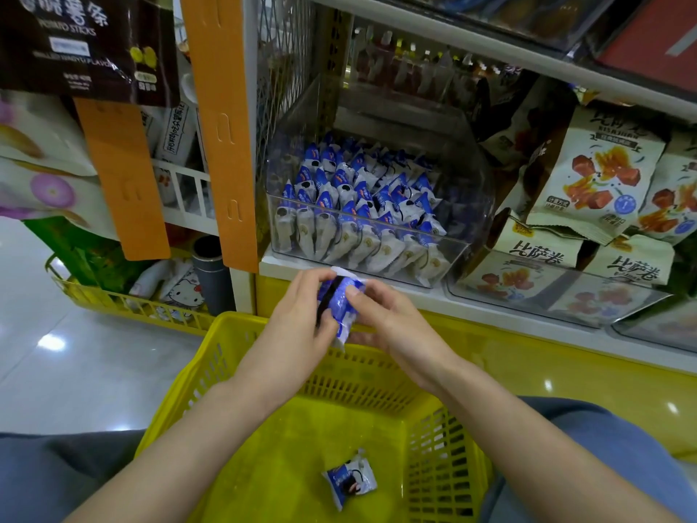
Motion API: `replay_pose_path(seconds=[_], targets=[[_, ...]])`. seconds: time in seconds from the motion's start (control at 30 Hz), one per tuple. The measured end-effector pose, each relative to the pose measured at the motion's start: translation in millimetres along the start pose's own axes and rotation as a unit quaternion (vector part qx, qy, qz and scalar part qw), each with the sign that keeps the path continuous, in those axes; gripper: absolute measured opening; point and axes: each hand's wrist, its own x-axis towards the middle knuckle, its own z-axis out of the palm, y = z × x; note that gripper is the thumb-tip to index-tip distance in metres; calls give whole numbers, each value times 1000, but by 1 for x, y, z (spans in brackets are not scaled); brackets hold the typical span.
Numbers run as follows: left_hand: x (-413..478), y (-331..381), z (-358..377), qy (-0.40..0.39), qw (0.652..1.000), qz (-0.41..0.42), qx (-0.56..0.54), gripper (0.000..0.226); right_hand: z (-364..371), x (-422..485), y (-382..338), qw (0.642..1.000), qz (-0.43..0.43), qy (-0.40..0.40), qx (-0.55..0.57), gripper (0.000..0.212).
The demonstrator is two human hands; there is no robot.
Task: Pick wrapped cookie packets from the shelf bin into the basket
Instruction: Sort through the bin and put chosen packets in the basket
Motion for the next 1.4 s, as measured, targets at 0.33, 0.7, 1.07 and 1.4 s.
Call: replay_pose_path(seconds=[0.33, 0.7, 1.07, 1.4], targets=[[-2, 8, -7, -54, 989, -31, 137, 32, 3, 3, 16, 986, -62, 27, -151, 14], [5, 1, -7, 50, 995, -2, 91, 10, 7, 1, 21, 961, -126, 38, -244, 26], [5, -3, 1, 11, 999, -46, 23, 28, 2, 5, 16, 975, -73, 53, -204, 31], [6, 4, -2, -25, 993, -101, -56, 26, 1, 5, 15, 964, -111, 77, -228, 32]])
